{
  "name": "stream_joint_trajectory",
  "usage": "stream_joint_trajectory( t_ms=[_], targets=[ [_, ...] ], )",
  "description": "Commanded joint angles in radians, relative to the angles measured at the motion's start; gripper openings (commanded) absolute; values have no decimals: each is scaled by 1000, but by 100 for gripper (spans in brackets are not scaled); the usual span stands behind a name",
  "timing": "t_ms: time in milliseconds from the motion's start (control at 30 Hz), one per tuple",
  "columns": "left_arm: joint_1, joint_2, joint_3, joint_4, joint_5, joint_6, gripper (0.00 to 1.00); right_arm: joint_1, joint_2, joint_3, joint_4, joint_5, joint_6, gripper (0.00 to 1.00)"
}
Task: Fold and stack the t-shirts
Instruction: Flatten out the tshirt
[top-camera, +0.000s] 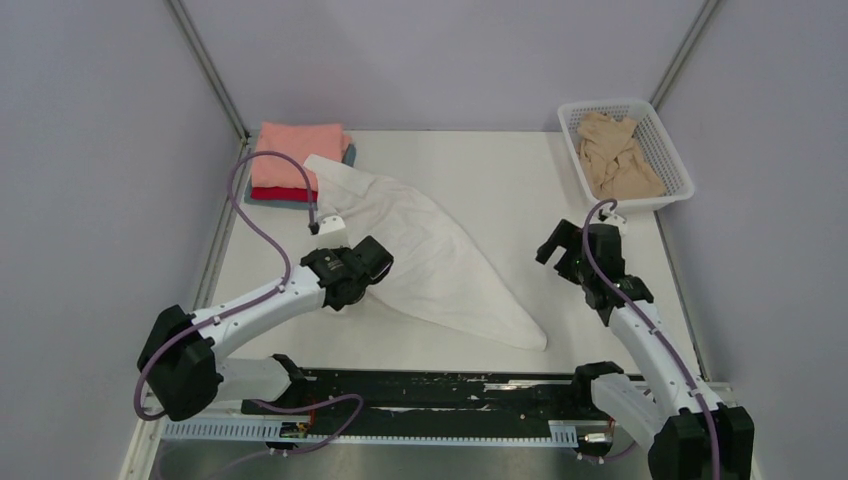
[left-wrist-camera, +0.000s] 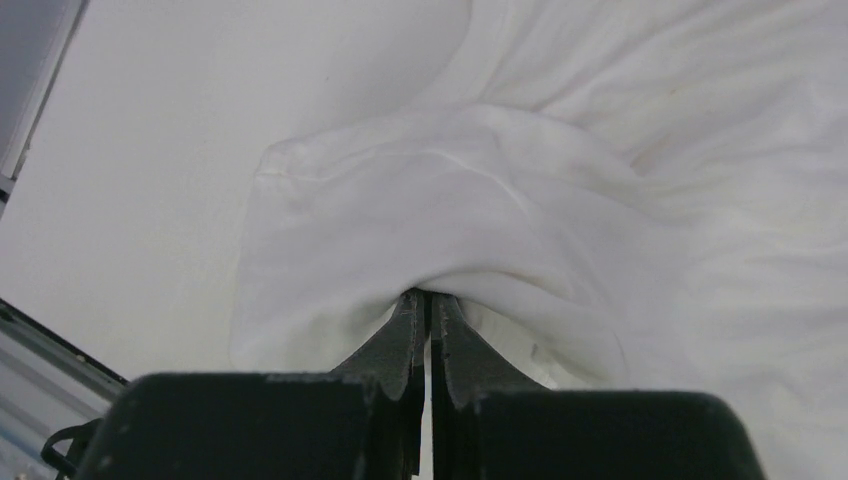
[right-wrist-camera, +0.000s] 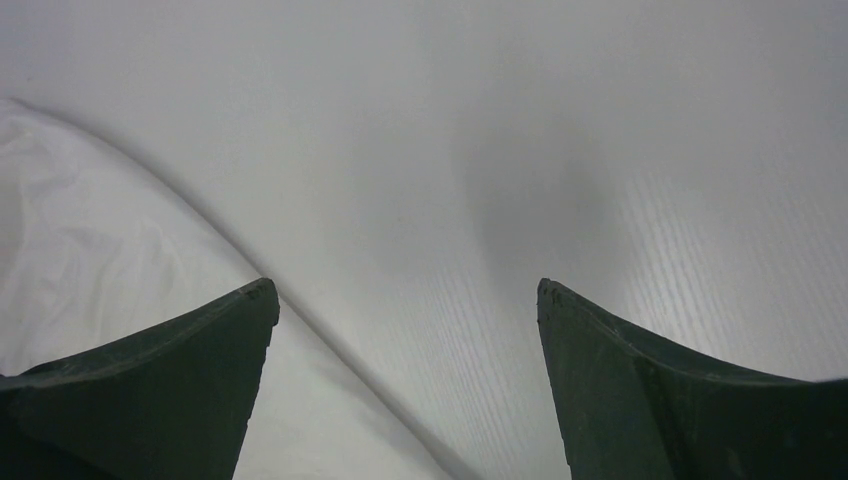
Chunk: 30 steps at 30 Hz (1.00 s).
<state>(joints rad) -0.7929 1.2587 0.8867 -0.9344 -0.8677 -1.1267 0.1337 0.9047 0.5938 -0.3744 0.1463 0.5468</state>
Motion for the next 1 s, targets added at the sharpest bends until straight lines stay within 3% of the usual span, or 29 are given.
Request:
stream_joint_trajectory(
  t_ms=[0, 133, 267, 467, 667, 967],
  targets=[
    [1, -60, -60, 210, 35, 118, 0, 95, 17, 7, -138, -118, 34, 99],
    [0, -88, -76, 229, 6, 117, 0, 354, 68, 62, -399, 48, 144, 99],
    [1, -85, -91, 245, 5, 113, 0, 476, 62, 0, -523, 54, 326, 96],
    [0, -84, -103, 251, 13, 119, 0, 483, 21, 8, -608, 104, 424, 93],
    [0, -116, -140, 286, 35, 132, 0, 484, 17, -15, -672, 18, 484, 85],
    [0, -134, -159, 280, 26, 125, 0, 484, 44, -108, -522, 26, 502, 64]
  ],
)
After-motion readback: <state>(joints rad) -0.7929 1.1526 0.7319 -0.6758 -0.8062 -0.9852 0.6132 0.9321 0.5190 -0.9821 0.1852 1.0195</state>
